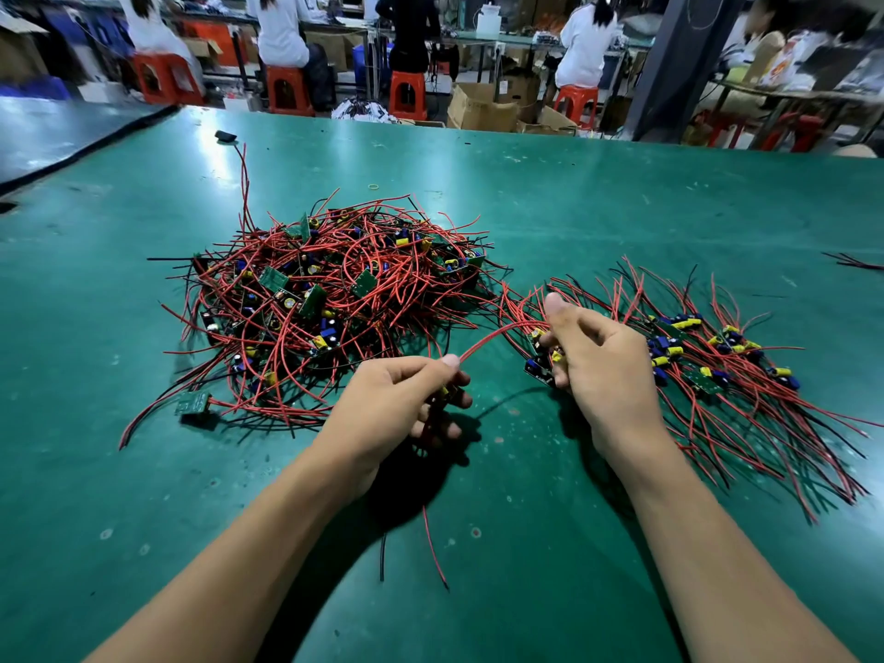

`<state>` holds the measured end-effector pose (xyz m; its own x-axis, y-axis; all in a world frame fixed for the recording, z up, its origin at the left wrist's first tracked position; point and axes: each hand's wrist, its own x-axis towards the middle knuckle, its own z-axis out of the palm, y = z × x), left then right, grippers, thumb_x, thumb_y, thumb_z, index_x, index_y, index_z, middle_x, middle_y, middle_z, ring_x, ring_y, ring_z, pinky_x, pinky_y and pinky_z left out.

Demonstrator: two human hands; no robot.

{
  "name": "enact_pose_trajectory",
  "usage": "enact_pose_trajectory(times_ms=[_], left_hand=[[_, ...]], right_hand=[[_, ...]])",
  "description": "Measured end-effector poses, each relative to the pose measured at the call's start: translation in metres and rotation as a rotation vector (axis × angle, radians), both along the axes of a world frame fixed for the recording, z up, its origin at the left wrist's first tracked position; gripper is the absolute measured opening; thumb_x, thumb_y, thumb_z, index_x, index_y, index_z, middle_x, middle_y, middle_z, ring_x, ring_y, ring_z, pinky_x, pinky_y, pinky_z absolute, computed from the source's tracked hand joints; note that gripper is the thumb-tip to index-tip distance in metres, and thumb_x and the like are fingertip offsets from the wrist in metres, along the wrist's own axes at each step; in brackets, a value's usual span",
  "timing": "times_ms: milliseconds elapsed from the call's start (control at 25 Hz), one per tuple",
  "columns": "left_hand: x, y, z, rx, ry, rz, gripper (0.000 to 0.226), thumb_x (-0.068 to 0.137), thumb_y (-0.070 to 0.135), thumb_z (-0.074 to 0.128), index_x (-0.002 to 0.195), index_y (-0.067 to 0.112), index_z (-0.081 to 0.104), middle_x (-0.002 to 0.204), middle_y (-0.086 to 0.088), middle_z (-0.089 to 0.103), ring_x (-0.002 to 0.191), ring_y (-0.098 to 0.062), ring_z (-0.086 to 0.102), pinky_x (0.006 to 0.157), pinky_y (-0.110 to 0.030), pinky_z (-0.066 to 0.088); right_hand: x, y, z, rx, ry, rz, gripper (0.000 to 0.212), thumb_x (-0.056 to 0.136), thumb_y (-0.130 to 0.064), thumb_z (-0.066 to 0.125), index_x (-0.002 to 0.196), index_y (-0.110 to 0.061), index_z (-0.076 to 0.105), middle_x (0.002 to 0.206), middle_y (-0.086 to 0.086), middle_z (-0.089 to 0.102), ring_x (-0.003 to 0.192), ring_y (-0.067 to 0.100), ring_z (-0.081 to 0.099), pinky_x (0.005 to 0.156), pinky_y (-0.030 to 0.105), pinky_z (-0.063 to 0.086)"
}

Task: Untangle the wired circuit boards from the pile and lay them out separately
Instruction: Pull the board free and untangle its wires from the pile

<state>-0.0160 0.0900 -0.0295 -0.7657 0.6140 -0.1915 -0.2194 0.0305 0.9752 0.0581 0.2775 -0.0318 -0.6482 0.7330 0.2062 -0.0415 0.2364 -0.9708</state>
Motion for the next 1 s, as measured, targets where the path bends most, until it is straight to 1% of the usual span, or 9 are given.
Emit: enact_pose_trajectory(times_ms=[120,240,320,440,520,600,680,880,1000], left_hand=[[0.000,0.000,0.006,0.100,-0.139,-0.003,0.039,0.097,0.036,0.056,0.099,-0.001,0.070,0.088,-0.014,0.075,0.058,-0.022,0.066,0.049,-0.025,0.054],[0.000,0.000,0.011,0.167,-0.225,-0.022,0.046,0.098,0.042,0.049,0.104,0.000,0.066,0.096,-0.019,0.075,0.071,-0.029,0.072,0.059,-0.030,0.060],[0.001,0.002,0.013,0.212,-0.249,-0.050,0.050,0.096,0.045,0.046,0.110,0.001,0.064,0.103,-0.018,0.074,0.085,-0.032,0.074,0.070,-0.035,0.062],[0.002,0.003,0.014,0.279,-0.263,-0.094,0.060,0.092,0.052,0.041,0.121,0.005,0.062,0.116,-0.013,0.071,0.108,-0.030,0.069,0.091,-0.040,0.057],[0.003,0.002,0.013,0.279,-0.234,-0.116,0.061,0.096,0.055,0.033,0.127,0.011,0.061,0.123,-0.006,0.070,0.117,-0.025,0.064,0.101,-0.043,0.050],[0.003,0.000,0.013,0.283,-0.212,-0.147,0.063,0.098,0.057,0.027,0.133,0.015,0.059,0.128,0.000,0.067,0.122,-0.018,0.061,0.107,-0.043,0.043],[0.003,0.000,0.013,0.290,-0.208,-0.175,0.065,0.097,0.060,0.026,0.137,0.018,0.055,0.133,0.004,0.064,0.125,-0.015,0.058,0.110,-0.043,0.038],[-0.003,0.005,0.008,0.263,-0.201,-0.127,0.070,0.083,0.065,0.034,0.129,0.019,0.060,0.125,0.004,0.069,0.119,-0.019,0.063,0.105,-0.041,0.044],[-0.003,0.004,0.005,0.234,-0.168,-0.116,0.065,0.093,0.059,0.030,0.124,0.013,0.063,0.121,-0.004,0.071,0.114,-0.021,0.066,0.101,-0.042,0.048]], right_hand=[[0.000,0.000,-0.003,-0.037,-0.028,-0.027,0.034,0.094,-0.053,0.059,0.083,-0.023,0.073,0.067,-0.008,0.064,0.045,0.012,0.047,0.053,0.027,0.041],[0.001,0.001,-0.002,0.125,-0.096,-0.160,0.025,0.097,-0.047,0.058,0.107,-0.028,0.072,0.073,-0.012,0.067,0.045,0.011,0.061,0.058,0.024,0.045],[0.003,-0.001,0.003,0.164,-0.083,-0.179,0.024,0.095,-0.046,0.064,0.106,-0.027,0.071,0.083,-0.010,0.069,0.050,0.011,0.064,0.054,0.020,0.046],[0.005,-0.019,0.012,0.074,-0.043,0.134,0.027,0.088,-0.049,0.072,0.087,-0.022,0.070,0.071,-0.007,0.068,0.046,0.010,0.054,0.045,0.021,0.042],[0.006,-0.034,0.012,0.137,-0.099,0.294,0.033,0.078,-0.054,0.077,0.090,-0.025,0.066,0.075,-0.006,0.068,0.049,0.010,0.055,0.045,0.027,0.046],[0.006,-0.040,0.010,0.249,-0.135,0.280,0.038,0.071,-0.053,0.082,0.095,-0.030,0.063,0.084,-0.008,0.068,0.056,0.010,0.056,0.057,0.030,0.053],[0.005,-0.040,0.008,0.316,-0.108,0.219,0.033,0.074,-0.041,0.085,0.099,-0.030,0.066,0.085,-0.011,0.069,0.060,0.003,0.058,0.064,0.022,0.054],[0.004,-0.015,0.008,0.449,-0.138,-0.019,0.028,0.089,-0.027,0.075,0.115,-0.017,0.075,0.107,-0.002,0.074,0.094,0.004,0.065,0.089,0.009,0.045],[0.009,0.008,0.003,0.505,-0.368,-0.196,0.037,0.094,-0.029,0.067,0.127,-0.012,0.069,0.122,0.011,0.066,0.112,0.025,0.062,0.098,0.028,0.043]])
